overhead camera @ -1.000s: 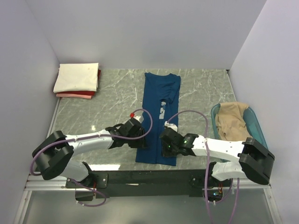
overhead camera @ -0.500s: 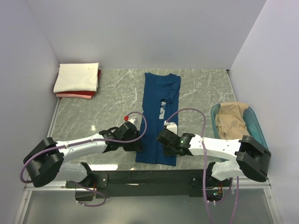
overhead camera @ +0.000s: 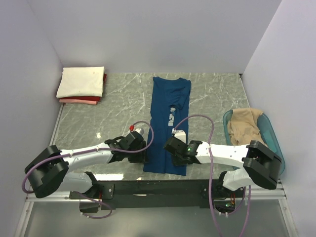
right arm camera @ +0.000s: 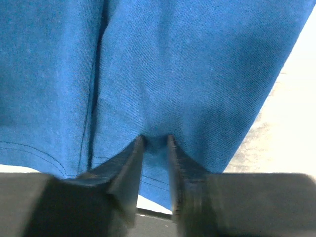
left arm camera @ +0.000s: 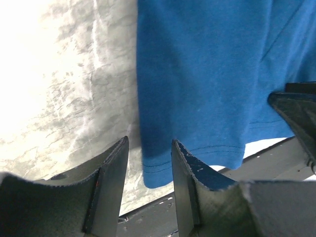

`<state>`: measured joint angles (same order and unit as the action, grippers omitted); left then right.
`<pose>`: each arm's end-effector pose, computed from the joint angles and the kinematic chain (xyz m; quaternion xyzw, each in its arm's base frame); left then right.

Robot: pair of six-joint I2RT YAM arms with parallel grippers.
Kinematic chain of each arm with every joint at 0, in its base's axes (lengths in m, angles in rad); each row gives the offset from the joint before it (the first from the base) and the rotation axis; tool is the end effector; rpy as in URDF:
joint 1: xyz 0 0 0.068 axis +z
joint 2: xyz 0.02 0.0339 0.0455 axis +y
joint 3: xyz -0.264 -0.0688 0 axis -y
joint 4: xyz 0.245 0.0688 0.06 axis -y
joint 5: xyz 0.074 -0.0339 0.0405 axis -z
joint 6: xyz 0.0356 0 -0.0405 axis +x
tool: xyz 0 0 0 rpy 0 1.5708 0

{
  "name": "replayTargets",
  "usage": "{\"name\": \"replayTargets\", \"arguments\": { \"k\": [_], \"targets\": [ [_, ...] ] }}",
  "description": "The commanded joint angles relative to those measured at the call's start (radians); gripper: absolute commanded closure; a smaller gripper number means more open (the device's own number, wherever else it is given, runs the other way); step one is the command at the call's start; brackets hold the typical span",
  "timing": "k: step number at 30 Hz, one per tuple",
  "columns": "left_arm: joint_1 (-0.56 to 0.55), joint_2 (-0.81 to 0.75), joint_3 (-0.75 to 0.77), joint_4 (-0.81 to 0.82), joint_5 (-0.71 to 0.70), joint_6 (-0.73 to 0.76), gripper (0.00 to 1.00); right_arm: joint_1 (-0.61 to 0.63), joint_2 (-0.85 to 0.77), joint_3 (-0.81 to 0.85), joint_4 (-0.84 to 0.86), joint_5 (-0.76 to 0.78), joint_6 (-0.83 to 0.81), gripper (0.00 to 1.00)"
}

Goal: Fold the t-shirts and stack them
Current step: Fold the tshirt

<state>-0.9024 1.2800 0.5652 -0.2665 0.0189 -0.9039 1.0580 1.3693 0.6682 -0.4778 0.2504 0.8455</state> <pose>0.1418 -0.1806 0.1600 0.0020 0.9568 -0.2337 0.1727 0.1227 0.2000 0.1597 -0.0790 0.9703 0.0863 0.2118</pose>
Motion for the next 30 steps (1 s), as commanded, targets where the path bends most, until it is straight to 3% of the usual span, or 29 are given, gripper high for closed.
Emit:
{"name": "replayTargets", "arguments": {
  "k": [1,4,8,14,30],
  "targets": [
    [-0.009,0.015,-0.010,0.032,-0.007,-0.010,0.55,0.010,-0.019,-0.004,0.012,0.023,0.018,0.69],
    [-0.016,0.031,-0.011,0.044,-0.007,-0.010,0.60,0.008,-0.030,-0.007,0.001,0.029,0.023,0.81],
    [-0.021,0.044,-0.013,0.052,-0.004,-0.013,0.77,0.010,-0.053,-0.009,-0.027,0.039,0.029,0.93],
    [-0.023,0.033,-0.019,0.049,-0.008,-0.020,0.90,0.008,-0.111,-0.021,-0.061,0.041,0.035,0.99],
    [-0.023,0.010,-0.030,0.043,-0.011,-0.029,0.94,0.008,-0.298,-0.052,-0.195,0.036,0.056,1.00]
  ]
}}
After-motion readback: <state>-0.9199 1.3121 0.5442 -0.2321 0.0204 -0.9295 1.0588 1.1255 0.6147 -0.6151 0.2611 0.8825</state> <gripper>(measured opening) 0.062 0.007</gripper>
